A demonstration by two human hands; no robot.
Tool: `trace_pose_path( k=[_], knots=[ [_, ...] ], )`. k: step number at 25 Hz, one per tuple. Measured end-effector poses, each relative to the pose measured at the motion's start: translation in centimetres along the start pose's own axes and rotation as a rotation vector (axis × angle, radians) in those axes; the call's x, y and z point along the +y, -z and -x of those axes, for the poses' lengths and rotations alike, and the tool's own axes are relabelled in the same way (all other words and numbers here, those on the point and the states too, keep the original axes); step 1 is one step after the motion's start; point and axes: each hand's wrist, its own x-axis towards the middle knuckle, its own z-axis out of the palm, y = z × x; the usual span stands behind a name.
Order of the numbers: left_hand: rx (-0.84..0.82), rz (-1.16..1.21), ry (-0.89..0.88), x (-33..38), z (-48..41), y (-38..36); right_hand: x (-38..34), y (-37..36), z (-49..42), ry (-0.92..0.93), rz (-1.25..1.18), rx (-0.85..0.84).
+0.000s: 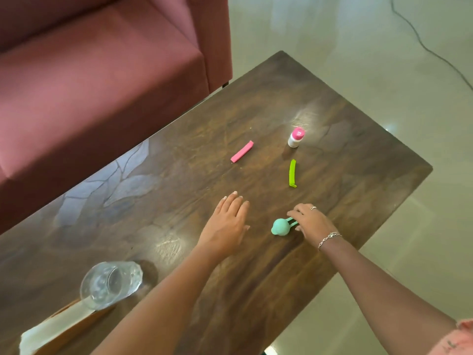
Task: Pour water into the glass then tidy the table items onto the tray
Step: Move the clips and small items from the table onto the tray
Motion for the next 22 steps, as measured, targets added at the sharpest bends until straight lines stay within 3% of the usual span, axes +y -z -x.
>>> trace_pose_path(
  k=[11, 14, 22],
  knots=[
    [0.126, 0.099, -0.077, 3.4, -17.4, 3.0, 0.5, 1.3, -2.5, 0.035, 0.091, -0.241],
    [0.184, 0.203, -0.023, 3.8, -20.9, 2.5, 0.1, 1.6, -2.2, 0.051, 0.048, -0.187],
    [0.154, 0.165, -0.008, 5.1, -25.1, 0.5, 0.1, -0.6, -2.5, 0.001, -0.002, -0.055]
  ],
)
